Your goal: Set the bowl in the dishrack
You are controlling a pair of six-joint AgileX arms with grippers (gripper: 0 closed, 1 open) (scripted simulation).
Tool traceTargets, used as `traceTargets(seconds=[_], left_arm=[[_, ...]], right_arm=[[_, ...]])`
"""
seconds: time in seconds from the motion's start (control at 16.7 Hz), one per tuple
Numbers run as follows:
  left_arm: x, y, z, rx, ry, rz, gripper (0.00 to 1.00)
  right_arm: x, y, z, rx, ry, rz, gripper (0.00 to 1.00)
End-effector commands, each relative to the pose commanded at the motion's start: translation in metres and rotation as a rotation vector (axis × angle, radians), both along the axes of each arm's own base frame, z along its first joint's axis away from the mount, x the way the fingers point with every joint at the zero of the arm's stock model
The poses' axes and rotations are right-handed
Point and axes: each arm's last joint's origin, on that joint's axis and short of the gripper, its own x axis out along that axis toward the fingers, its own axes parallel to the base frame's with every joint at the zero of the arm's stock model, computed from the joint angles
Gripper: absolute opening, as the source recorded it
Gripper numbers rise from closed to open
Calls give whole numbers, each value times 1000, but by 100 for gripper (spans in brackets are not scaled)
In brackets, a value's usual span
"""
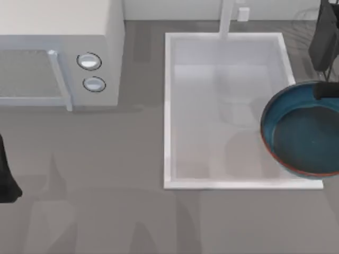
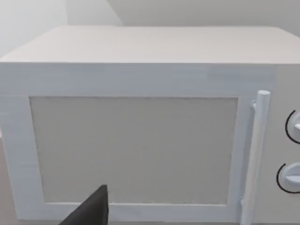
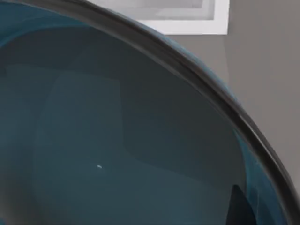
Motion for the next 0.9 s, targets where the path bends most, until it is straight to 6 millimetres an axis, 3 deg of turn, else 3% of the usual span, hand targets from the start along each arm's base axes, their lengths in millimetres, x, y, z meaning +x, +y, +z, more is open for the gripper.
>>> traceTargets(seconds=[0.24, 0.6, 0.9], left_arm=[[0, 0, 0, 0, 0, 0, 100], [0, 0, 0, 0, 0, 0, 100], [0, 0, 0, 0, 0, 0, 100]], right_arm=[[8, -25, 7, 113, -137, -55, 0], [19, -102, 28, 287, -626, -152, 0], [-9, -168, 60, 205, -1141, -120, 0]])
